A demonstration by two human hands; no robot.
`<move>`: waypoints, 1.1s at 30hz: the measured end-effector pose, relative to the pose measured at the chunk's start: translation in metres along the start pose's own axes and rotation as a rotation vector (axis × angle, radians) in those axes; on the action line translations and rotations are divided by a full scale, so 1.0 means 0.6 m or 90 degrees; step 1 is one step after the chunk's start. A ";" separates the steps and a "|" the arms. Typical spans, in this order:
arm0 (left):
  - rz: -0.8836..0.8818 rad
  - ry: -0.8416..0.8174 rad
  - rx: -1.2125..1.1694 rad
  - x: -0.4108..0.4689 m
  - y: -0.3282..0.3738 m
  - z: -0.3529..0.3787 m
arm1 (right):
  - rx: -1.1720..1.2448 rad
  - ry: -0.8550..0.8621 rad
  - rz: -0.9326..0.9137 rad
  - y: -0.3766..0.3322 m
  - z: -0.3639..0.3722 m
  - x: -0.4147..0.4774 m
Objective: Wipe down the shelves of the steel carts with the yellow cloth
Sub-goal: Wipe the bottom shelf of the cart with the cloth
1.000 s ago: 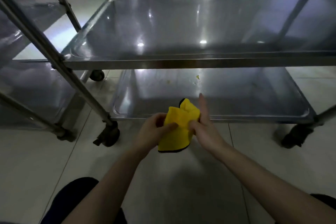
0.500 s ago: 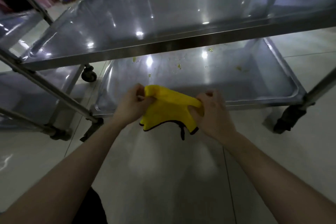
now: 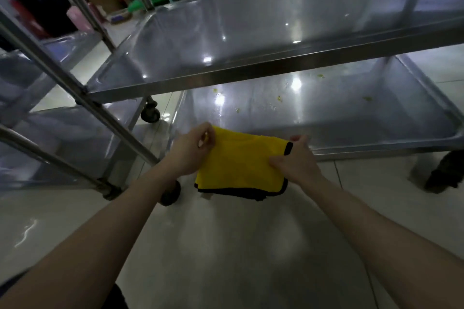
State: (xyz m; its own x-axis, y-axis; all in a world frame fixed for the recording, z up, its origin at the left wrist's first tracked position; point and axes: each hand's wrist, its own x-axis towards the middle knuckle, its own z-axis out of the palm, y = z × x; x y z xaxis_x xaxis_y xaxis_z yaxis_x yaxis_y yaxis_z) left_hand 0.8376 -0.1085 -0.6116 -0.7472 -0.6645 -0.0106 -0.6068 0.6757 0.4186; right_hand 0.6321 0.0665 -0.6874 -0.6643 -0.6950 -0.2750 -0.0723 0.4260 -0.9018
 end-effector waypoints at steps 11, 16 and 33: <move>-0.112 -0.086 -0.100 0.085 -0.211 -0.012 | -0.365 0.071 -0.186 -0.077 0.209 0.081; -0.101 -0.255 0.031 0.068 -0.258 0.025 | -0.750 0.000 -0.060 -0.059 0.278 0.113; -0.496 0.116 -0.255 -0.047 -0.334 0.059 | -0.672 -0.049 -0.218 -0.018 0.382 0.169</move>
State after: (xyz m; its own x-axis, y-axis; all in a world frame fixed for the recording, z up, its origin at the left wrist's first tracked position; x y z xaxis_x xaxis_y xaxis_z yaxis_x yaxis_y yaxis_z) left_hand 0.9704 -0.2140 -0.7273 -0.0868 -0.9517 -0.2946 -0.7581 -0.1288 0.6393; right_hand 0.7361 -0.1413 -0.7818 -0.4430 -0.8885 -0.1196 -0.8641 0.4587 -0.2073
